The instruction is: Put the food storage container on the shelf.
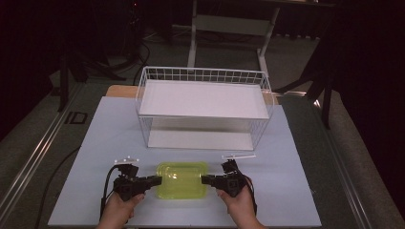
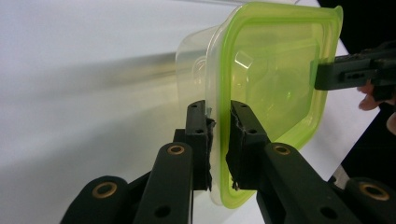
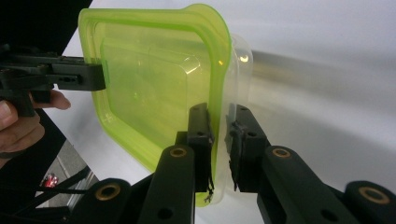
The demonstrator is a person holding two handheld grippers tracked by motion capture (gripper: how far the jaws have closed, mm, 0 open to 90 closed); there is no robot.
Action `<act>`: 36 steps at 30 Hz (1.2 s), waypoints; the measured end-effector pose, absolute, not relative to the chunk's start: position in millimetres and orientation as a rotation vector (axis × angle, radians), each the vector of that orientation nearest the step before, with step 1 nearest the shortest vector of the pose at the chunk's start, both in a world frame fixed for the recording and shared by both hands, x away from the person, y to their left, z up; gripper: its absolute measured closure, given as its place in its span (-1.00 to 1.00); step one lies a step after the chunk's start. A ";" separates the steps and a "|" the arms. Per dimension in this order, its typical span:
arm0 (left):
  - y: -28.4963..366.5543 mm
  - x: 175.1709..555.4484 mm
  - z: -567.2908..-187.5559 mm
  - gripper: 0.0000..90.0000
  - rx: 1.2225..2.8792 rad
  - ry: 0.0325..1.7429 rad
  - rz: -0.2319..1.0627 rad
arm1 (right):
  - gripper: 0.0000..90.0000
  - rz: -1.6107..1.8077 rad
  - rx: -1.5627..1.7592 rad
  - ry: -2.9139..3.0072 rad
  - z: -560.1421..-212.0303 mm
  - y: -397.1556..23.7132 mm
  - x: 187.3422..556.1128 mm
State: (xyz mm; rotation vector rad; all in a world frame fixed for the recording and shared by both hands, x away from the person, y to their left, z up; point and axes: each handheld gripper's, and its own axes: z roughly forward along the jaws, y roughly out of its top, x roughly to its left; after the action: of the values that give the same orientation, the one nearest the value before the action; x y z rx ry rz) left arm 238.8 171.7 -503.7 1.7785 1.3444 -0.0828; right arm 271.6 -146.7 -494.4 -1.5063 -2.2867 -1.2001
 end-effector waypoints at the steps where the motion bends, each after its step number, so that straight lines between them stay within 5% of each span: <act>1: 171.3 239.9 -502.5 0.79 1.777 1.335 -0.082 | 0.78 -1.215 -1.509 -2.282 -491.5 -149.1 272.9; 36: 122.3 314.1 -487.9 0.80 1.704 1.212 0.016 | 0.78 -1.443 -1.651 -2.248 -475.1 -197.8 326.0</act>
State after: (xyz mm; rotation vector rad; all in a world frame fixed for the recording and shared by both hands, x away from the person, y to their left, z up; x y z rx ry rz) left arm 314.1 122.3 -487.9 1.7039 1.2119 0.0156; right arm 326.0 -197.8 -475.1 -1.6513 -2.2483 -1.4431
